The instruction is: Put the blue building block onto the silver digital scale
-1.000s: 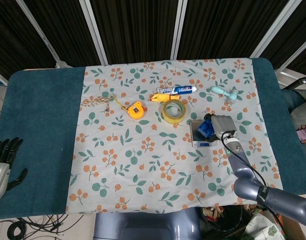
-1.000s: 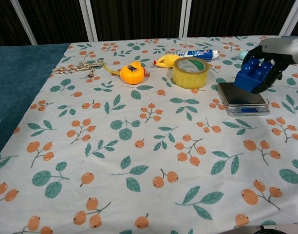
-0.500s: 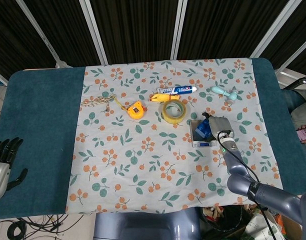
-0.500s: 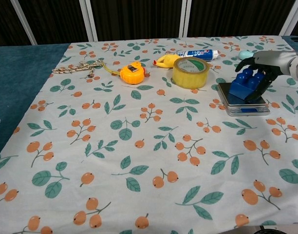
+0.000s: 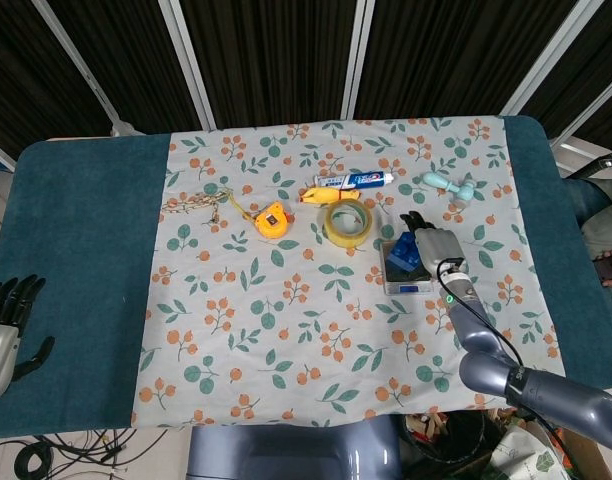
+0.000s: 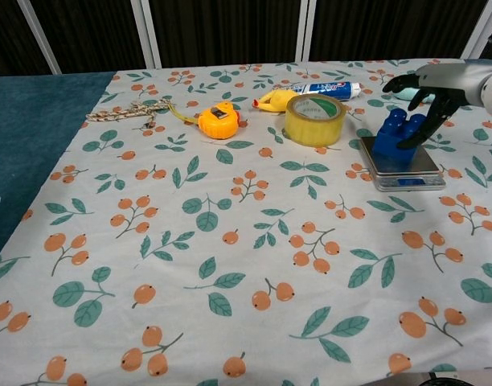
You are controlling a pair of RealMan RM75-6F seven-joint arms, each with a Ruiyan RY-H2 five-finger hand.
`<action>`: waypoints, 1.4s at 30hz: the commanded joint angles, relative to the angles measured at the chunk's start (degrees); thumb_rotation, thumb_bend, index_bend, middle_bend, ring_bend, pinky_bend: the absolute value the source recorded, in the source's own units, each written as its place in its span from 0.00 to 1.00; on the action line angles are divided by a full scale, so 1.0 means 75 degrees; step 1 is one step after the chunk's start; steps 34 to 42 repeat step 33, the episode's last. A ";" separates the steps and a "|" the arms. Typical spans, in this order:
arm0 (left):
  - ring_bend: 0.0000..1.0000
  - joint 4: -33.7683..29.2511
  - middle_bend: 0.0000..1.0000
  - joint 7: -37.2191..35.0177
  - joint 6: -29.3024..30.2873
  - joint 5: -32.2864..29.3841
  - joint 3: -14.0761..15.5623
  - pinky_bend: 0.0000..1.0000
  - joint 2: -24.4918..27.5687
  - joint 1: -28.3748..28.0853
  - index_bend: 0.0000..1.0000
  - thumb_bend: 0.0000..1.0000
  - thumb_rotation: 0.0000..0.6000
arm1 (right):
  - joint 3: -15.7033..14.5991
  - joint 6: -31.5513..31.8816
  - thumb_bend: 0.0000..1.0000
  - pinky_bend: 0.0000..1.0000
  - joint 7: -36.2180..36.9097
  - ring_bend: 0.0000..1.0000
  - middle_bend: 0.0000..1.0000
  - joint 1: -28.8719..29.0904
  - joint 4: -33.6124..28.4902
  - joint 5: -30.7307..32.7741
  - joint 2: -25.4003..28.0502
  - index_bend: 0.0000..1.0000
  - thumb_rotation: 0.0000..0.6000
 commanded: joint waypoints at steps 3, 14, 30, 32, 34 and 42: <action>0.05 -0.0003 0.08 0.0022 0.0034 0.0035 0.0000 0.09 -0.0010 0.0004 0.05 0.31 1.00 | -0.0218 0.1969 0.13 0.27 -0.0174 0.16 0.00 -0.0887 -0.2346 -0.1581 0.1440 0.00 0.96; 0.05 0.0003 0.07 0.0004 0.0222 0.0128 -0.0050 0.09 -0.0039 0.0029 0.05 0.31 1.00 | -0.2381 0.5956 0.13 0.27 0.0209 0.14 0.00 -0.3899 -0.3521 -0.6122 0.1758 0.00 0.97; 0.05 -0.0278 0.07 0.0139 0.0208 0.0451 0.0210 0.08 0.0060 0.0100 0.05 0.31 1.00 | -0.2850 0.6696 0.13 0.22 0.0283 0.11 0.00 -0.5203 -0.1403 -0.7147 0.0721 0.00 0.97; 0.05 -0.0280 0.07 0.0227 0.0198 0.0439 0.0228 0.08 0.0013 0.0120 0.05 0.31 1.00 | -0.2774 0.6649 0.13 0.22 0.0425 0.11 0.00 -0.5227 -0.1395 -0.7114 0.0721 0.00 0.97; 0.05 -0.0271 0.07 0.0262 0.0179 0.0417 0.0233 0.08 -0.0006 0.0125 0.05 0.31 1.00 | -0.2724 0.6597 0.13 0.22 0.0476 0.11 0.00 -0.5232 -0.1368 -0.7071 0.0727 0.00 0.97; 0.05 -0.0271 0.07 0.0262 0.0179 0.0417 0.0233 0.08 -0.0006 0.0125 0.05 0.31 1.00 | -0.2724 0.6597 0.13 0.22 0.0476 0.11 0.00 -0.5232 -0.1368 -0.7071 0.0727 0.00 0.97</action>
